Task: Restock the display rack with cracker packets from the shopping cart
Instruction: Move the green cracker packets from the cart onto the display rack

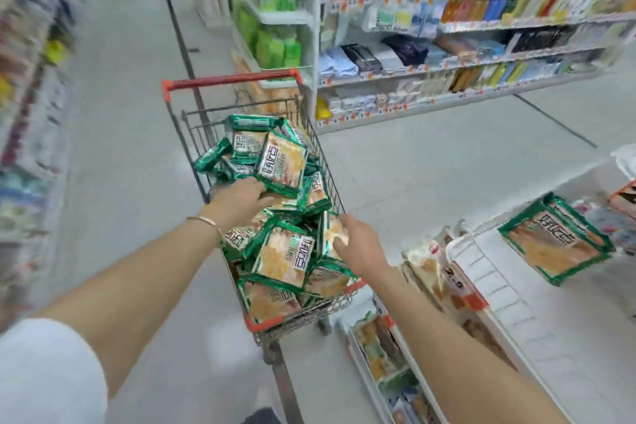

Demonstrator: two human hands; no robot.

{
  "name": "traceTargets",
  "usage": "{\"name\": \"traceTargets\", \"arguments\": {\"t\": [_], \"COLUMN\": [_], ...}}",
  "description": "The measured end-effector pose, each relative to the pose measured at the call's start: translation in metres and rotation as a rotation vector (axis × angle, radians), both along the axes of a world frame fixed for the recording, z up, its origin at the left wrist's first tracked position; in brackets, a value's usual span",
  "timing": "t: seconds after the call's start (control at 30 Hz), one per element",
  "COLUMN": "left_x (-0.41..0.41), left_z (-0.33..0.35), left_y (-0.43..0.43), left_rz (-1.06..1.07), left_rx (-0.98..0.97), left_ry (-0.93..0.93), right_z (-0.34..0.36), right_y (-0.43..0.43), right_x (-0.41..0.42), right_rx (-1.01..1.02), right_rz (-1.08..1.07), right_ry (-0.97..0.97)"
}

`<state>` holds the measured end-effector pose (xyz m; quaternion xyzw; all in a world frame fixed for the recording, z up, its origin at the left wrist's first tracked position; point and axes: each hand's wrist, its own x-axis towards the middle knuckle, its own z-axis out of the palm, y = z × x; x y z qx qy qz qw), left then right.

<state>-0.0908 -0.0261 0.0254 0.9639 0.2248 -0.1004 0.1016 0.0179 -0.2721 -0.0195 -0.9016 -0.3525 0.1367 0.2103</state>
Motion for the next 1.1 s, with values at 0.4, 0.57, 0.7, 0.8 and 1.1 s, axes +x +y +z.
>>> {"name": "traceTargets", "arguments": {"t": [0.4, 0.57, 0.7, 0.8, 1.1], "left_x": [-0.018, 0.006, 0.034, 0.042, -0.024], "left_z": [-0.030, -0.025, -0.020, -0.015, -0.028], "left_y": [0.039, 0.019, -0.012, -0.022, 0.017], "left_rz": [0.107, 0.297, 0.611, 0.644, 0.860], "left_rx": [-0.092, -0.296, -0.811, -1.397, -1.176], "left_ry": [-0.079, -0.258, -0.277, -0.039, -0.245], "right_z": [-0.082, -0.083, -0.060, -0.032, -0.072], "right_y": [0.046, 0.028, 0.004, 0.005, 0.018], "right_x": [-0.003, -0.016, -0.025, -0.013, -0.003], "right_rx": [-0.341, 0.190, 0.372, 0.286, -0.031], "right_rz": [-0.269, -0.351, -0.178, 0.179, 0.000], "right_ry": [0.337, 0.298, 0.171, 0.108, 0.250]}}
